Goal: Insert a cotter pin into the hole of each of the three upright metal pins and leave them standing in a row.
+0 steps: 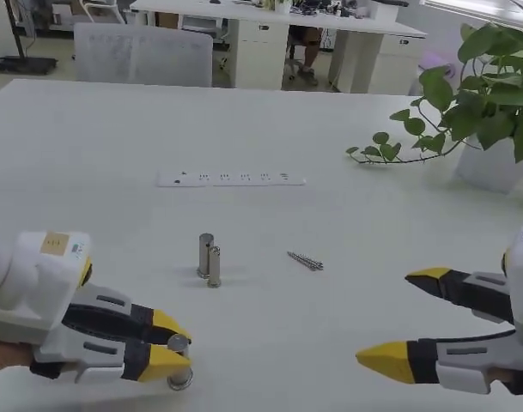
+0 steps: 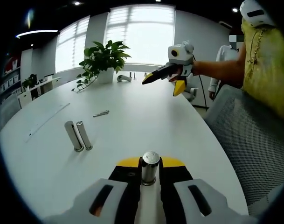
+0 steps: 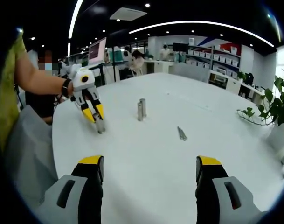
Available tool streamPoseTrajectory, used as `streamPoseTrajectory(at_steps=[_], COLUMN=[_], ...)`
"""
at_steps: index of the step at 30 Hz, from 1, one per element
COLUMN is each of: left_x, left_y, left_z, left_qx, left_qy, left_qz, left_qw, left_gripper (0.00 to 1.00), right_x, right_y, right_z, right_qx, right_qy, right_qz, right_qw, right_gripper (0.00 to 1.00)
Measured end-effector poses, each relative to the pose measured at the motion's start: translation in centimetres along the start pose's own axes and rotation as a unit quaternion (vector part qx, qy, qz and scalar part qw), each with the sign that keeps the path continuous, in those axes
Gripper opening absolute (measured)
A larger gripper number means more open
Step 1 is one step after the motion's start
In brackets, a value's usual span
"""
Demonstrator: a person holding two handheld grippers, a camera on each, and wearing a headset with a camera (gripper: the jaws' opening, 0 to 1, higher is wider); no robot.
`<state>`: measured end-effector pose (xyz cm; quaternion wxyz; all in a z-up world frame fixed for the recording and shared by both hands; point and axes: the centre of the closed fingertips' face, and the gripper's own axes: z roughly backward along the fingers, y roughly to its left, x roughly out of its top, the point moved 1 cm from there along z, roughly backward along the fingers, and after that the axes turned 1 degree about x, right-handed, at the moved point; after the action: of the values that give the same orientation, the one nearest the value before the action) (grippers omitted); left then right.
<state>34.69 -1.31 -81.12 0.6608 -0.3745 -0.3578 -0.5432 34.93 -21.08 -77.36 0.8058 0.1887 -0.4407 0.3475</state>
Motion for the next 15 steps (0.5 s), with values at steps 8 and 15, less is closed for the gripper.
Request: streamPoseTrajectory(at_steps=[8,15], left_x=[0.4,1.2], left_y=[0.3,0.5], left_z=[0.4,0.7], left_qx=[0.043,0.110], left_qy=[-0.022,-0.059], left_qz=[0.032,0.051], left_qw=[0.9983,0.9909], left_gripper=[0.17,0.18], right_x=[0.1,0.3], right_y=[0.1,0.1], right_z=[-0.2,-0.4], right_qx=[0.004,0.006], right_qy=[-0.003,-0.005], right_qz=[0.000,0.001], right_qw=[1.0000,1.0000], right_gripper=[0.83,0.83])
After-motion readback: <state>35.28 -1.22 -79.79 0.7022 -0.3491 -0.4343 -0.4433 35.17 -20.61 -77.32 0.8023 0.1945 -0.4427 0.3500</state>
